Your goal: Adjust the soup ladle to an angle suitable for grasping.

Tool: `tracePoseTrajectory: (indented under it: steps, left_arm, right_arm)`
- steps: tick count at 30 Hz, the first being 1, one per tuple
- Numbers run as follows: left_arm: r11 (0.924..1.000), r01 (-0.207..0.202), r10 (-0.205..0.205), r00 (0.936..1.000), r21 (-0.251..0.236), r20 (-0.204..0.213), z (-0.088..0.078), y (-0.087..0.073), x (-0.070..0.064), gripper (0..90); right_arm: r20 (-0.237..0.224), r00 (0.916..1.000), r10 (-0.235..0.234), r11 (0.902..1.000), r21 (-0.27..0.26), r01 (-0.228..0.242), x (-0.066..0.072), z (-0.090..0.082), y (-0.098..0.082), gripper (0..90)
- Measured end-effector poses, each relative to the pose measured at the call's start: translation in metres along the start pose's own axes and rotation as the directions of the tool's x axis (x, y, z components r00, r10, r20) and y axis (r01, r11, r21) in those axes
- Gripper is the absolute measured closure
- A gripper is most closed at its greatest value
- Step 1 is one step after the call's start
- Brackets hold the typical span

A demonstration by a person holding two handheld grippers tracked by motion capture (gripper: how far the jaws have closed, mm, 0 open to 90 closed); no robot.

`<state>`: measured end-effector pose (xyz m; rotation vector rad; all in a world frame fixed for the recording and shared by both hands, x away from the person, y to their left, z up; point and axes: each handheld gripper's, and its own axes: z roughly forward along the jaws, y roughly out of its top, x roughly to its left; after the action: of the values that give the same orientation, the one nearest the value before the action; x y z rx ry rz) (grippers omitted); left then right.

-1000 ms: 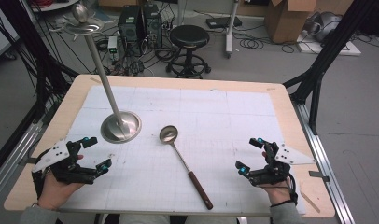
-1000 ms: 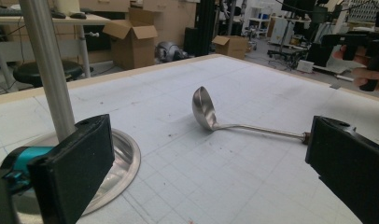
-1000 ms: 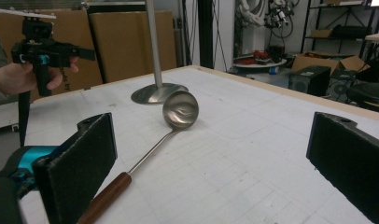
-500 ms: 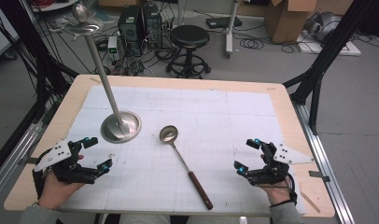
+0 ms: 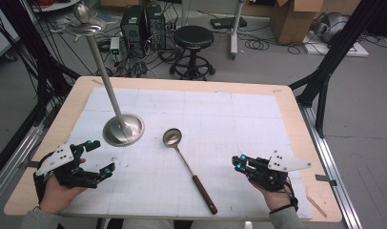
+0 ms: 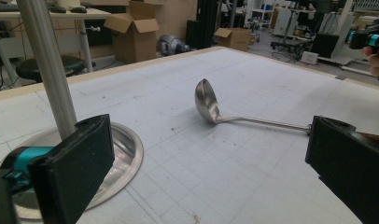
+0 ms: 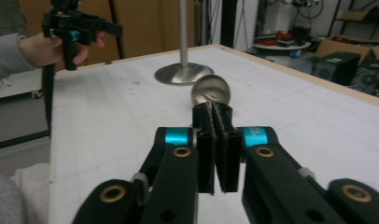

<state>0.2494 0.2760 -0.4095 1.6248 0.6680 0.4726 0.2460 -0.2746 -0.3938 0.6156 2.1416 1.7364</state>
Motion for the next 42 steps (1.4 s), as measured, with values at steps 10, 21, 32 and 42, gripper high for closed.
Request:
tracePoseTrajectory:
  steps: [10,21,32,42]
  left_arm:
    - [0.9999,0.001,-0.001,1.0,0.012,0.0,0.001,-0.001,0.001,1.7]
    - [0.9996,-0.029,0.029,0.9989,0.008,-0.038,0.001,0.0,-0.001,1.7]
    - [0.999,-0.025,0.027,0.9982,0.037,-0.054,0.004,-0.003,0.001,1.7]
    - [0.9983,-0.022,0.024,0.9989,0.054,-0.041,0.007,-0.003,-0.001,1.7]
  right_arm:
    - [-0.059,0.9939,0.094,0.9924,0.085,-0.088,0.012,0.023,-0.007,90.0]
    - [-0.064,0.9919,0.11,0.9762,0.195,-0.096,0.023,0.056,-0.01,90.0]
    - [-0.075,0.9867,0.144,0.9463,0.302,-0.115,0.03,0.073,-0.016,90.0]
    - [-0.125,0.9863,0.108,0.9286,0.367,-0.055,0.049,0.097,-0.017,90.0]
